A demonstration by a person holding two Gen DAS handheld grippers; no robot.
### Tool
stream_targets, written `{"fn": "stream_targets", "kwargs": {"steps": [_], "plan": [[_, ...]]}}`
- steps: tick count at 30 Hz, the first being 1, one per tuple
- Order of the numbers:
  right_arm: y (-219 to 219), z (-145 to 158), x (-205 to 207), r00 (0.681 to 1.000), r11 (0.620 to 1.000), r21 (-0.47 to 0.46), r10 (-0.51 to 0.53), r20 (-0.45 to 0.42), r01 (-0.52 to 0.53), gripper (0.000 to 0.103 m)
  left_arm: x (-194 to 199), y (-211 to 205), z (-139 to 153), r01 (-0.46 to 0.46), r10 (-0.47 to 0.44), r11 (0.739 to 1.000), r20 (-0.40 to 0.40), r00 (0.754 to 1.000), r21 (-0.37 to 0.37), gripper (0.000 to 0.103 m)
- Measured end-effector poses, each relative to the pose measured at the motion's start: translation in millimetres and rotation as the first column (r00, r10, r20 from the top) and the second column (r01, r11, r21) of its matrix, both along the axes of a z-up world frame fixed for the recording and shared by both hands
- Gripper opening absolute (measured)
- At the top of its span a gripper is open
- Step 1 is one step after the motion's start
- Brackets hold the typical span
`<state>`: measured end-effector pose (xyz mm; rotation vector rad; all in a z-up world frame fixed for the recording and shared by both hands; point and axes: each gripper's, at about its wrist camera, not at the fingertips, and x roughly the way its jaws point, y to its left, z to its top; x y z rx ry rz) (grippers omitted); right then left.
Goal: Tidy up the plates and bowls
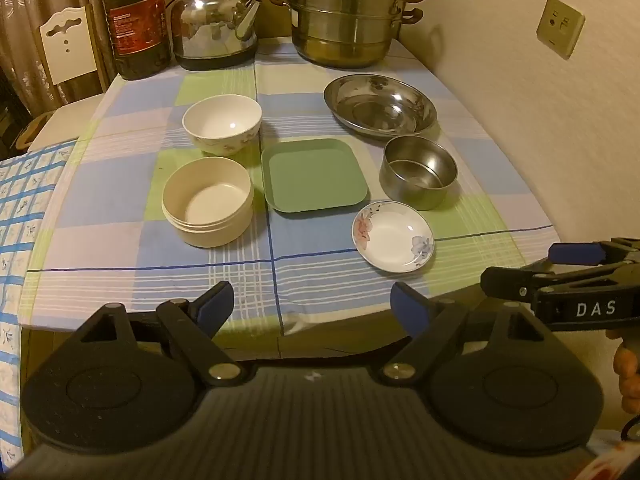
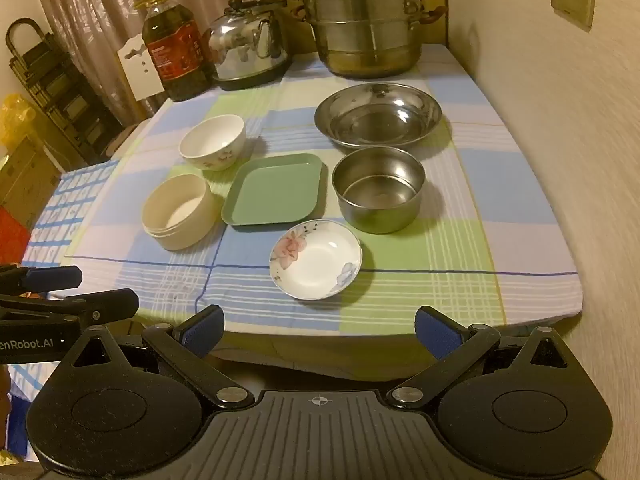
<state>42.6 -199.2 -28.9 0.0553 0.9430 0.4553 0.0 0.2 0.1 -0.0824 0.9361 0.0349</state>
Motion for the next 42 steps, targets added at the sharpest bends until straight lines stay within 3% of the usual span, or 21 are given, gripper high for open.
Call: {"fn": "stream_targets", "kwargs": {"steps": [42], "plan": [[0.8, 3.2, 8.5, 1.0, 1.0, 0.0, 0.007, -0.001, -0.007, 0.101, 6.5, -0.2, -1.0, -0.003, 0.003, 1.0, -0.011, 1.0, 0.007, 0.084]]}}
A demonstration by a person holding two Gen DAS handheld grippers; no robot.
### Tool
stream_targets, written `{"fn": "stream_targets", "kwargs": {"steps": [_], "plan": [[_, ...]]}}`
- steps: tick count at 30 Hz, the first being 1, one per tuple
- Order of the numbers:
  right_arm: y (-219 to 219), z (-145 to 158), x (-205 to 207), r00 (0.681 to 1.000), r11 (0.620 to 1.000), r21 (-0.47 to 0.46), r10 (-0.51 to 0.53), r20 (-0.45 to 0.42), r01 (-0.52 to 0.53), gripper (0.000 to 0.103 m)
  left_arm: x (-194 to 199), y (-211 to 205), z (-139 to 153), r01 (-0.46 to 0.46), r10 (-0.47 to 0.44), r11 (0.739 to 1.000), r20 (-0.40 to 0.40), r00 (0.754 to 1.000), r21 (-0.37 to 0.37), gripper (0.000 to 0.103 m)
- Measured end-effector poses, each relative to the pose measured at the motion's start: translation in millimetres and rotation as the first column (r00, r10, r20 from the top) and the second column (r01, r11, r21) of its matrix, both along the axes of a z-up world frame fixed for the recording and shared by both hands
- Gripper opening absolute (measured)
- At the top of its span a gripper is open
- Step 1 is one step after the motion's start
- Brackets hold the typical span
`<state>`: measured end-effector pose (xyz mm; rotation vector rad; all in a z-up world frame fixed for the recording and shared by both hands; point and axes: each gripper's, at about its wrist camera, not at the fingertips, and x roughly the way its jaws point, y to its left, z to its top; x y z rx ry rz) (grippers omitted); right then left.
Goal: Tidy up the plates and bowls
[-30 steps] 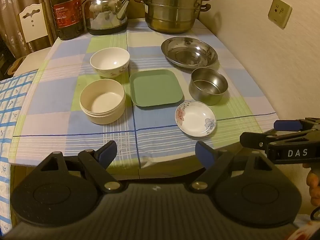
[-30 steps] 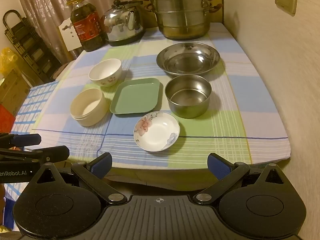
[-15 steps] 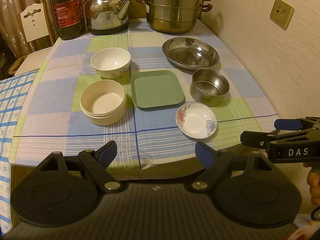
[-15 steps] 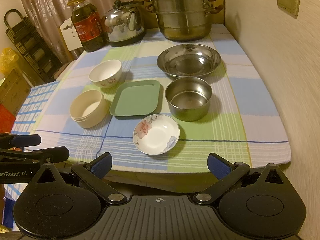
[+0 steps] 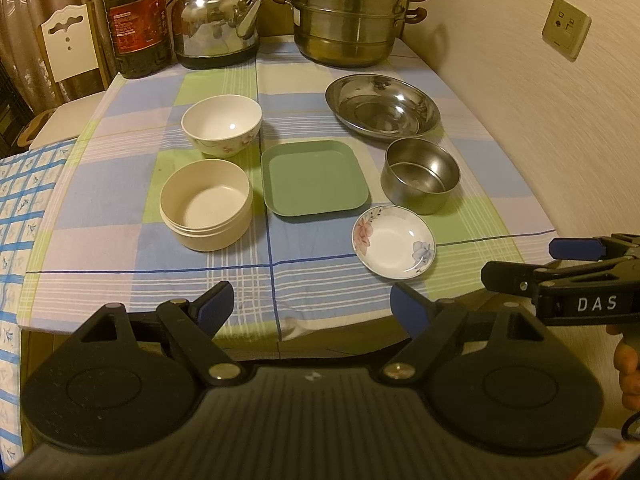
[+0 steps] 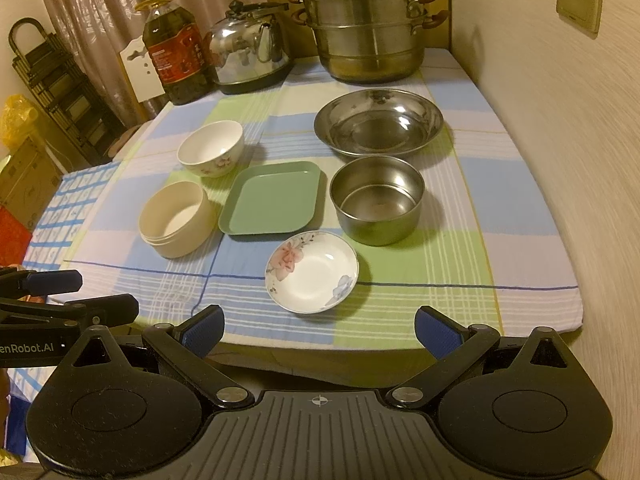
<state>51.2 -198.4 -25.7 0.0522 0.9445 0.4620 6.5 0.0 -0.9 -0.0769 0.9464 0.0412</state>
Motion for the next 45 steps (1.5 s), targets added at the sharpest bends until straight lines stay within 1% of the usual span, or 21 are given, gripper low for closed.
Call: {"fn": "stream_targets", "kwargs": {"steps": [32, 40, 45], "plan": [[-1.0, 1.9, -0.5, 1.0, 1.0, 0.003, 0.0, 0.005, 0.0, 0.101, 1.2, 0.9, 1.3, 0.0, 0.0, 1.0, 0.0, 1.0, 0.001, 0.084], [-4.5, 7.5, 0.5, 1.0, 1.0, 0.009, 0.002, 0.013, -0.002, 0.101, 3.4, 0.1, 8.8, -0.006, 0.006, 1.0, 0.004, 1.0, 0.004, 0.084], [-5.4, 7.0, 0.8, 1.0, 1.0, 0.011, 0.004, 0.015, -0.004, 0.101, 1.8, -2.3, 8.7, -0.008, 0.008, 1.0, 0.006, 1.0, 0.006, 0.084]]}}
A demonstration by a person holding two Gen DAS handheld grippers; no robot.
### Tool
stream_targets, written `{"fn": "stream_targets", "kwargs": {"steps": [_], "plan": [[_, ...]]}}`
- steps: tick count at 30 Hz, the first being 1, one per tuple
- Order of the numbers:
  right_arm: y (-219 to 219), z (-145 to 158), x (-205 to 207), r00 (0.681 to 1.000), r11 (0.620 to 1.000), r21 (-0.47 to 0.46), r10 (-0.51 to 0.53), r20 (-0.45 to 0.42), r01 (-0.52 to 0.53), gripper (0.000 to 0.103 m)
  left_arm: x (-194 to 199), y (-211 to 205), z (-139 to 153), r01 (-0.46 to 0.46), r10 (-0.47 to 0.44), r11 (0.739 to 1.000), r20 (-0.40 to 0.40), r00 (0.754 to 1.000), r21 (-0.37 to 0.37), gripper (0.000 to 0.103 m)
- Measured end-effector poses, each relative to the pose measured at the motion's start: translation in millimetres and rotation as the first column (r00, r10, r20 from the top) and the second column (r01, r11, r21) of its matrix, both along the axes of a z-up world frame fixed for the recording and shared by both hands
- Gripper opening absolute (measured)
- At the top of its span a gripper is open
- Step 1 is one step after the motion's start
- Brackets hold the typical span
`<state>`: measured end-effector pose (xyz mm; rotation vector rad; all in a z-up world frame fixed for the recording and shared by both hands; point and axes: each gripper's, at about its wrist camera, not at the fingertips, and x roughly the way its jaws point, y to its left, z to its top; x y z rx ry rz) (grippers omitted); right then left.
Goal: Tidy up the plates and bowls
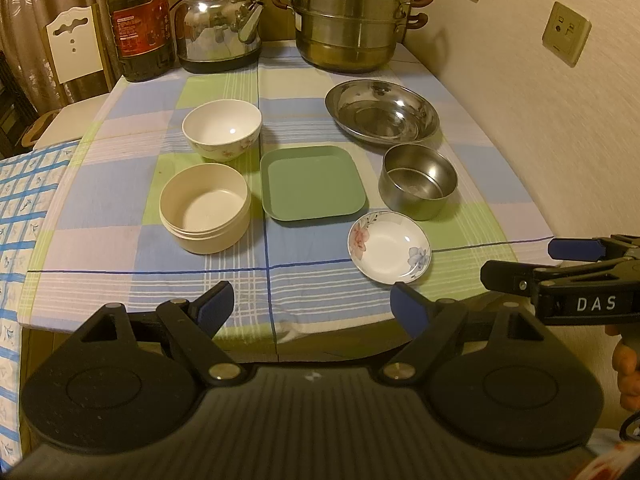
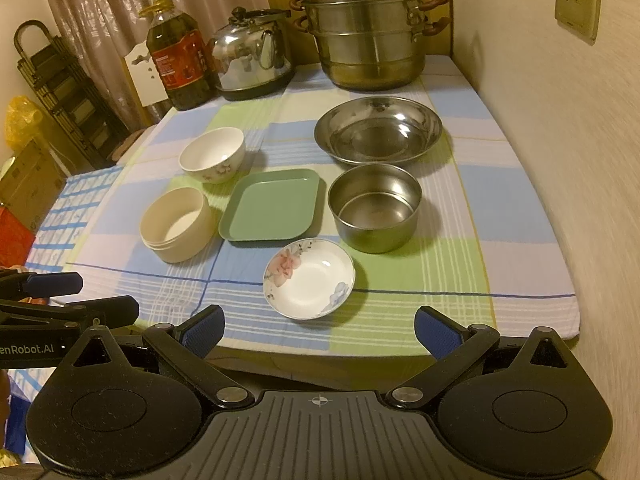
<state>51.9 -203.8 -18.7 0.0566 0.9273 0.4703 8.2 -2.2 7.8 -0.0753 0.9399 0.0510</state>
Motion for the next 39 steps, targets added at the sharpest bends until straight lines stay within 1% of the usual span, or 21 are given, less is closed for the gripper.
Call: {"fn": "stream_targets", "kwargs": {"steps": [8, 15, 20, 23, 27, 28, 32, 35, 36, 37, 38, 39], "plan": [[-4, 0, 5, 1.0, 1.0, 0.009, 0.004, 0.003, -0.004, 0.101, -1, -2, 0, -0.001, 0.001, 1.0, 0.0, 1.0, -0.002, 0.084], [-12, -3, 14, 1.0, 1.0, 0.023, -0.002, 0.014, 0.002, 0.101, 9, -10, 0, -0.021, 0.021, 1.0, -0.007, 1.0, -0.01, 0.084], [-16, -6, 21, 0.999, 0.999, 0.038, 0.007, 0.036, -0.008, 0.101, 15, -15, -4, -0.044, 0.044, 0.999, 0.0, 0.999, -0.014, 0.084], [-18, -7, 23, 0.998, 0.999, 0.039, 0.02, 0.065, -0.022, 0.101, 17, -17, -6, -0.058, 0.058, 0.998, 0.009, 0.998, 0.0, 0.084], [-17, -12, 29, 0.995, 0.998, 0.038, 0.042, 0.092, -0.045, 0.101, 25, -17, -11, -0.072, 0.072, 0.997, 0.018, 0.997, 0.008, 0.082], [-17, -14, 31, 0.995, 0.998, 0.046, 0.041, 0.092, -0.046, 0.101, 28, -17, -12, -0.072, 0.072, 0.997, 0.016, 0.997, 0.006, 0.08], [-15, -21, 41, 0.996, 0.995, 0.088, 0.042, 0.084, -0.049, 0.101, 44, -12, -19, -0.059, 0.059, 0.998, 0.014, 0.998, 0.012, 0.077], [-8, -23, 51, 0.995, 0.994, 0.094, 0.043, 0.085, -0.051, 0.101, 60, -5, -25, -0.048, 0.048, 0.999, 0.014, 0.999, 0.024, 0.074], [-6, -25, 55, 0.996, 0.994, 0.099, 0.041, 0.082, -0.049, 0.101, 65, -3, -28, -0.044, 0.043, 0.999, 0.016, 0.999, 0.024, 0.071], [-3, -26, 59, 0.996, 0.993, 0.105, 0.04, 0.079, -0.048, 0.098, 71, 0, -30, -0.037, 0.037, 0.999, 0.018, 0.999, 0.023, 0.071], [0, -27, 63, 0.996, 0.992, 0.111, 0.042, 0.075, -0.05, 0.089, 76, 3, -33, -0.033, 0.032, 0.999, 0.017, 0.999, 0.023, 0.071], [4, -29, 68, 0.997, 0.992, 0.117, 0.046, 0.066, -0.054, 0.084, 82, 7, -36, -0.027, 0.026, 0.999, 0.014, 1.0, 0.023, 0.069]]}}
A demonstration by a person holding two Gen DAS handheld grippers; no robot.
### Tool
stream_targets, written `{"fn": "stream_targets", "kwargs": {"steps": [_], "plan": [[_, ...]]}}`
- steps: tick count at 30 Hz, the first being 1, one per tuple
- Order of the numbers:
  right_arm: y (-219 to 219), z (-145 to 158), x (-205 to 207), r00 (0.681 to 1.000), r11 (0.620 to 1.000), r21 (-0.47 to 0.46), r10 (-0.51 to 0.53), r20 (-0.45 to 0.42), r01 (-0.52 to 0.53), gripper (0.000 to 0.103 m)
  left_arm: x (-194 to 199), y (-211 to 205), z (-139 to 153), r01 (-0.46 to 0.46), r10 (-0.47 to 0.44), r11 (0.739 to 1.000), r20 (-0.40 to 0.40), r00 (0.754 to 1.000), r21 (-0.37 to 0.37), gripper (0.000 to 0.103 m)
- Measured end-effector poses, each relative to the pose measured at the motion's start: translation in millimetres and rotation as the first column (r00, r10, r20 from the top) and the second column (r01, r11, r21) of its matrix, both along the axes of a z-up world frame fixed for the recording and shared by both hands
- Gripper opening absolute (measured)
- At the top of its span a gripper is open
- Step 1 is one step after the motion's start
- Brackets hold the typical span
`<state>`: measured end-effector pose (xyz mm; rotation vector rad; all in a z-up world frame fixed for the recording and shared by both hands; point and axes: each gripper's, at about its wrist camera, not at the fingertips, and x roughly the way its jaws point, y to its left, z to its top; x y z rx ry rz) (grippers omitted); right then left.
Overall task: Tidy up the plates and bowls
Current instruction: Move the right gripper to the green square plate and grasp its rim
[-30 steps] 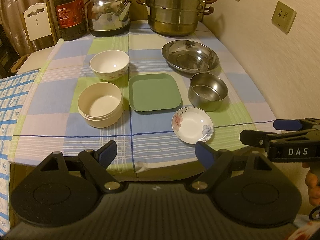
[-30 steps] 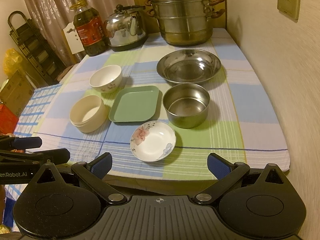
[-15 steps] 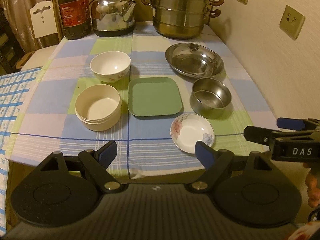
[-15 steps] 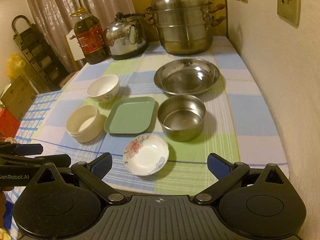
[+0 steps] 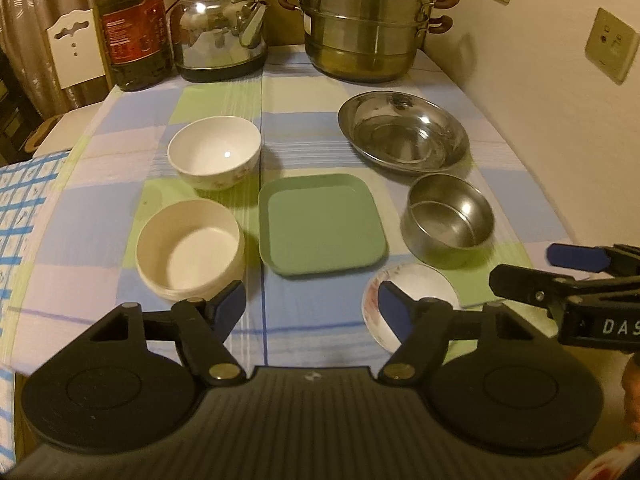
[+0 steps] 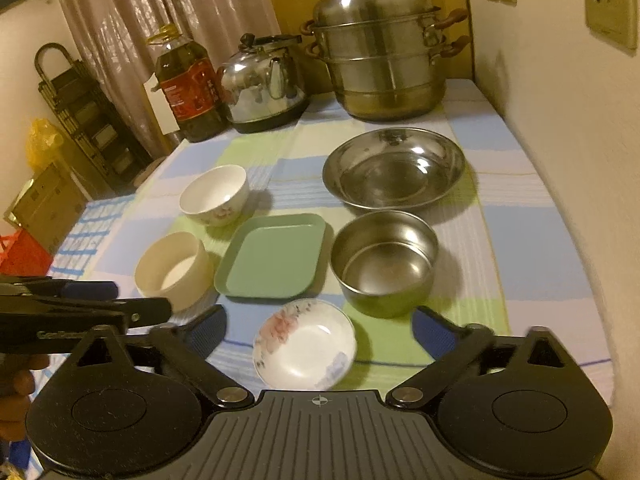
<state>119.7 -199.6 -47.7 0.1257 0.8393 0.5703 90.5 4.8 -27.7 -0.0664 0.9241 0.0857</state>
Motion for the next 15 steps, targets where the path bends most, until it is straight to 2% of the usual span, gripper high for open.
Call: {"fn": "stream_targets", "kwargs": {"steps": [1, 9, 12, 15], "plan": [[5, -2, 5, 1.0, 1.0, 0.002, -0.001, -0.011, 0.001, 0.08, 7, 4, -3, 0.009, -0.009, 1.0, -0.002, 1.0, -0.001, 0.068], [44, -13, 42, 0.999, 0.999, 0.009, -0.031, -0.031, 0.032, 0.071, 60, 37, -28, 0.092, -0.093, 0.996, -0.031, 0.995, -0.013, 0.054], [60, -20, 56, 0.998, 0.999, 0.003, -0.044, -0.05, 0.045, 0.063, 79, 47, -38, 0.132, -0.133, 0.991, -0.048, 0.99, -0.014, 0.051], [74, -30, 70, 0.996, 0.998, -0.011, -0.061, -0.072, 0.06, 0.058, 97, 57, -48, 0.165, -0.167, 0.986, -0.068, 0.984, -0.028, 0.042]]}}
